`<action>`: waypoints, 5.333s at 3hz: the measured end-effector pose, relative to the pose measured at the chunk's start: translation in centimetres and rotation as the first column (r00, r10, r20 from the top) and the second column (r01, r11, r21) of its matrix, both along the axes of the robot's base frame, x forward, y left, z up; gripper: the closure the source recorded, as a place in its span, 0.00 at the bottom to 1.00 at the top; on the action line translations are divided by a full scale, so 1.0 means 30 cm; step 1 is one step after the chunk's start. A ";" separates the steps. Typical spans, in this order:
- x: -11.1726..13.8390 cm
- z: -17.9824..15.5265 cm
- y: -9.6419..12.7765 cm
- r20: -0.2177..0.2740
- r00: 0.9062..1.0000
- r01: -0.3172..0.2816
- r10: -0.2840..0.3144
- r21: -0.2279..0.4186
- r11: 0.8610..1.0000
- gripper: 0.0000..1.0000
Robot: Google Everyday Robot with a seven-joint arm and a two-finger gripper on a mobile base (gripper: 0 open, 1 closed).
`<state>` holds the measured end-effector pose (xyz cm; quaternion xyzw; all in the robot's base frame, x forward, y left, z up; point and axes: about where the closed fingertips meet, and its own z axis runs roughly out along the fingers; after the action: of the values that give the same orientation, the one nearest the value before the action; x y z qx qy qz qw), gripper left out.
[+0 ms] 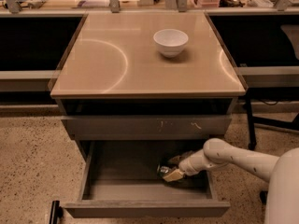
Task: Pick green can from middle drawer and place on counter
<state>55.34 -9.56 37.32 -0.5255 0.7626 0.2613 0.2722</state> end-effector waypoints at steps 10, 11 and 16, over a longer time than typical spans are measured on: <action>-0.254 1.226 -0.155 0.466 0.870 0.037 -0.161 0.264 0.964 1.00; -0.257 1.253 -0.157 0.481 0.861 0.022 -0.164 0.287 0.958 1.00; 0.131 1.843 -0.149 0.782 0.619 0.008 -0.073 0.087 0.996 1.00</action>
Offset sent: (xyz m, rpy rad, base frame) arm -0.0792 -0.0325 0.1465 0.0803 -0.4121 -0.3044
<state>59.27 -14.04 92.61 -0.5588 0.5688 0.0283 0.6028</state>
